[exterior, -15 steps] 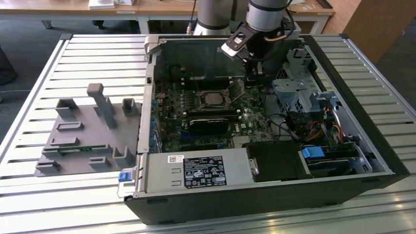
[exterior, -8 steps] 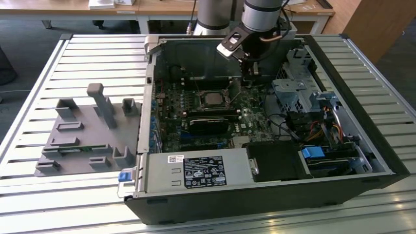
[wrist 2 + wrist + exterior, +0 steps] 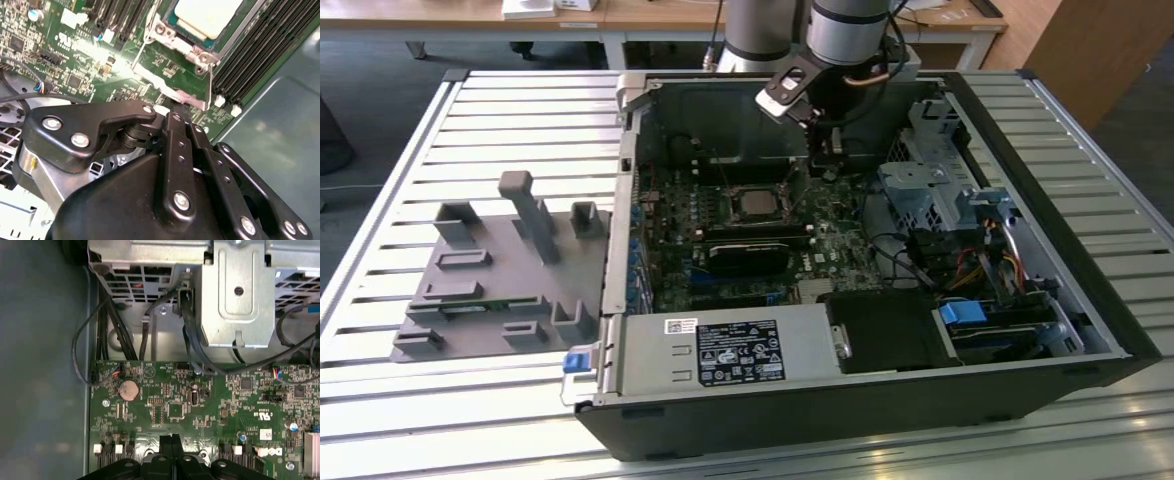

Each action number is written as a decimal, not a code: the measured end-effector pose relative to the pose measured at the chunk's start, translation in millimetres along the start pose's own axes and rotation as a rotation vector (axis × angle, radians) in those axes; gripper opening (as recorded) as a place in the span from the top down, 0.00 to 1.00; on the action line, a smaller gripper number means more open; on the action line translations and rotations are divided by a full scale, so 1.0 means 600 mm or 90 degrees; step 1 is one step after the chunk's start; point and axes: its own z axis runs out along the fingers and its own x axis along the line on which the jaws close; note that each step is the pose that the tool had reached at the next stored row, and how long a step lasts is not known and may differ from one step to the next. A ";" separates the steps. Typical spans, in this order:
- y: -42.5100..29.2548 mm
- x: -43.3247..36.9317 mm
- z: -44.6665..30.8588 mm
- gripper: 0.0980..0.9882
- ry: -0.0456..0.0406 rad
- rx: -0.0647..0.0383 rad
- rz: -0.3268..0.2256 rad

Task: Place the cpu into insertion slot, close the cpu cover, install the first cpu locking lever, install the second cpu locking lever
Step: 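Close the cpu cover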

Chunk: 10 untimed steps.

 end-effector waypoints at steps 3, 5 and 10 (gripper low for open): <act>-0.007 0.000 0.000 0.99 0.0001 0.000 0.000; -0.008 0.000 0.000 0.99 0.0001 0.000 0.000; -0.011 0.000 0.000 0.99 0.0001 0.000 0.000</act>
